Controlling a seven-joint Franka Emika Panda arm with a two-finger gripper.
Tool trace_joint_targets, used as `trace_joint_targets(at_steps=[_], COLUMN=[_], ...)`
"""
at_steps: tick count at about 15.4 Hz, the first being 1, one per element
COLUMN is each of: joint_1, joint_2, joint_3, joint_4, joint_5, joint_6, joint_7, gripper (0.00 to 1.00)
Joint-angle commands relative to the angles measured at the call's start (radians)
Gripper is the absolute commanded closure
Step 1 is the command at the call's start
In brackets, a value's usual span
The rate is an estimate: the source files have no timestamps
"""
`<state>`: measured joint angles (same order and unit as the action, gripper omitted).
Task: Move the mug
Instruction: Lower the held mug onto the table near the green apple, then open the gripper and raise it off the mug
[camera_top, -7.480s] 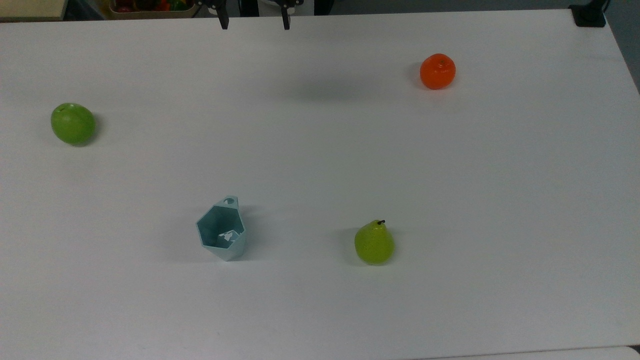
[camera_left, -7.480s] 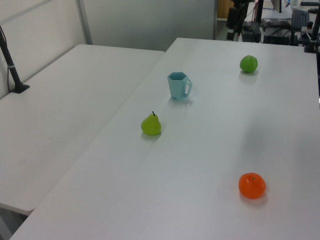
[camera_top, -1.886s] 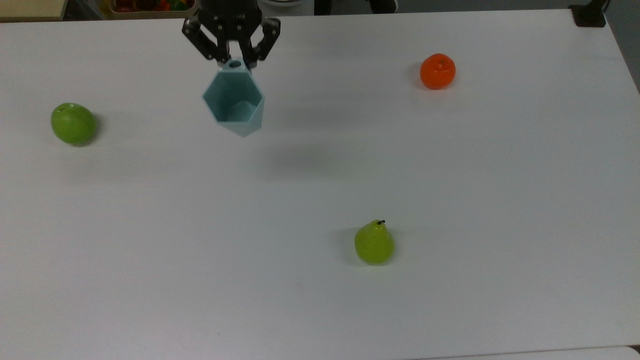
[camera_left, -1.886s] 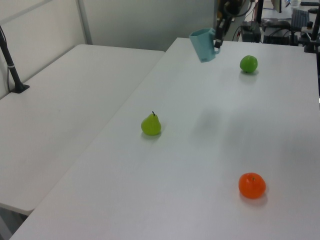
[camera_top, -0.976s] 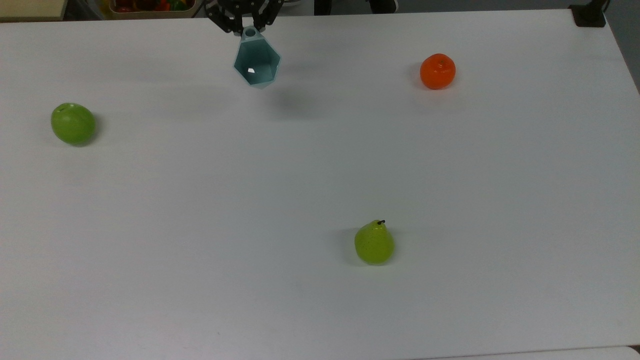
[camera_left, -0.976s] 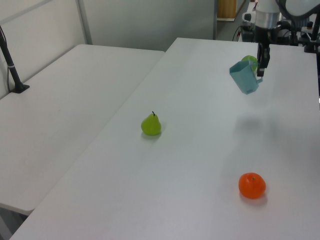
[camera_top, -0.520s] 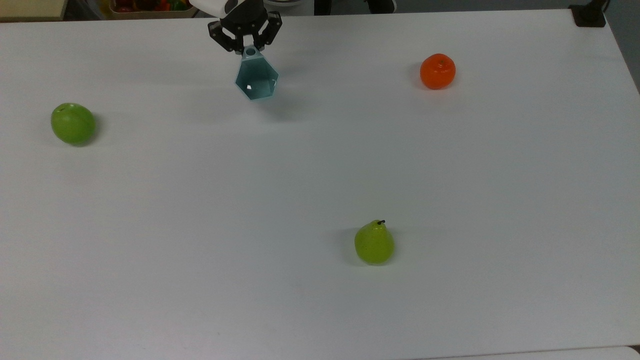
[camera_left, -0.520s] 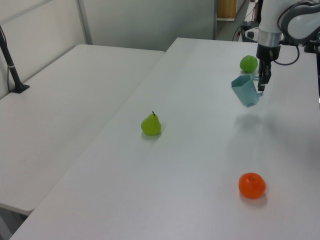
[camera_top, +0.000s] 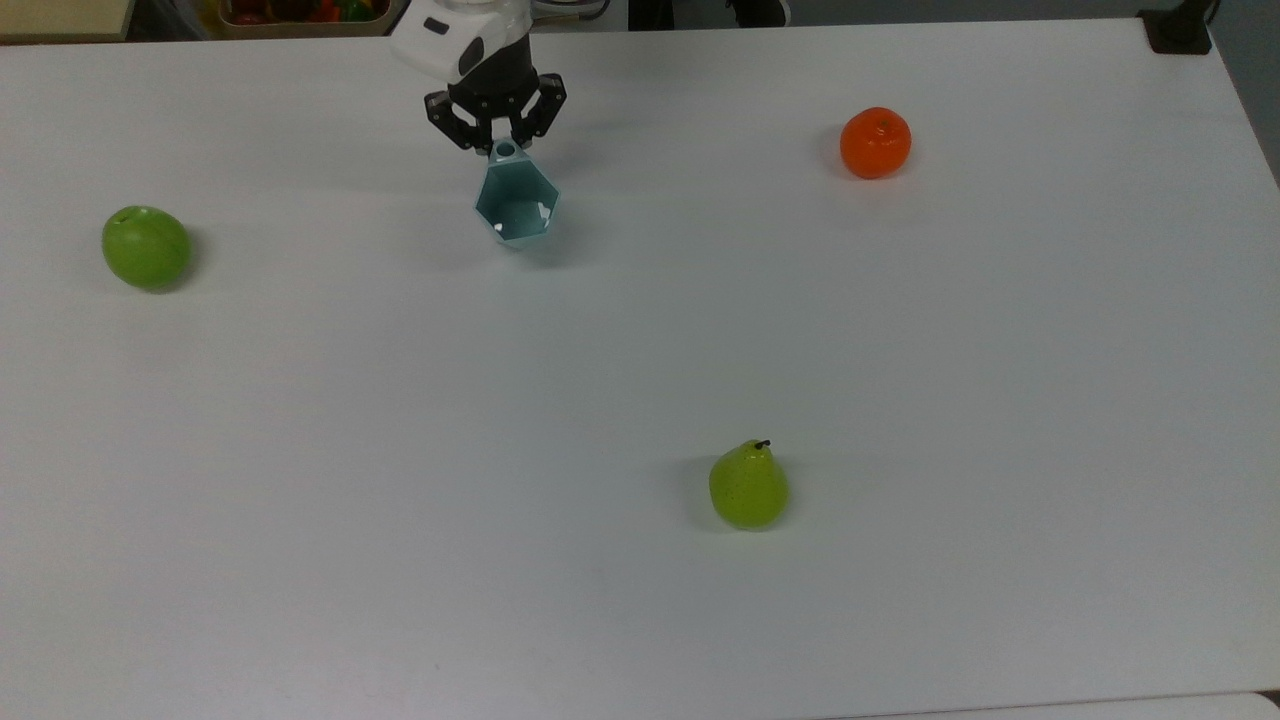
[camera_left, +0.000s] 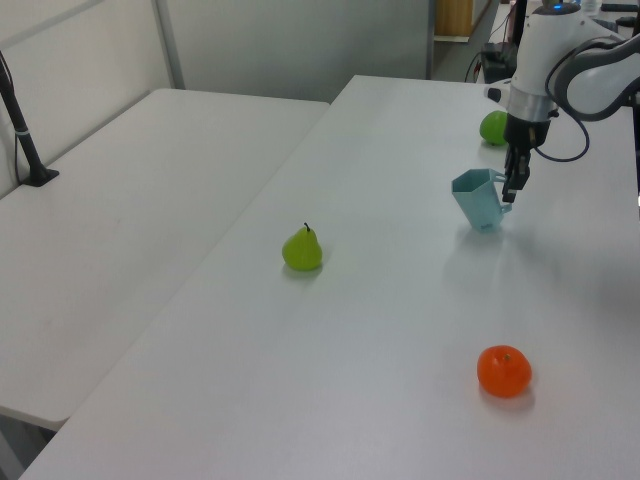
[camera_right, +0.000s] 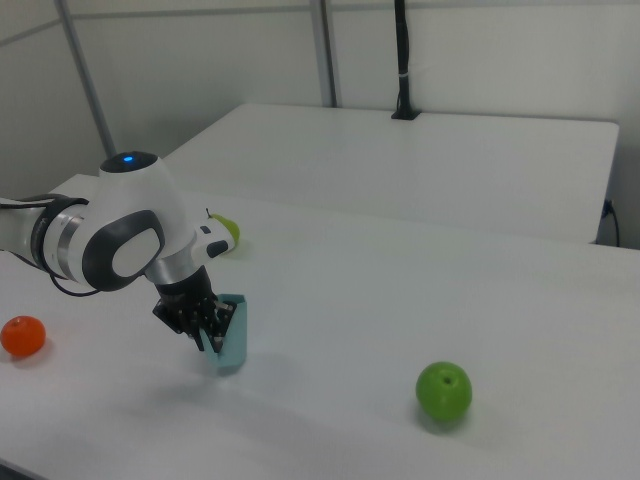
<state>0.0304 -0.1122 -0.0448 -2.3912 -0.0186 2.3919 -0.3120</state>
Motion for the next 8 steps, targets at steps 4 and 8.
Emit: trace_joint_targets(at_steps=[4, 8], joint_1=[0.013, 0.013], joint_2=[0.023, 0.023], joint_3=[-0.01, -0.01], joint_4=[-0.043, -0.04], joint_5=[-0.012, -0.012], joint_6=[0.087, 0.069], joint_7=[-0.009, -0.006], gripper=[0.94, 0.61])
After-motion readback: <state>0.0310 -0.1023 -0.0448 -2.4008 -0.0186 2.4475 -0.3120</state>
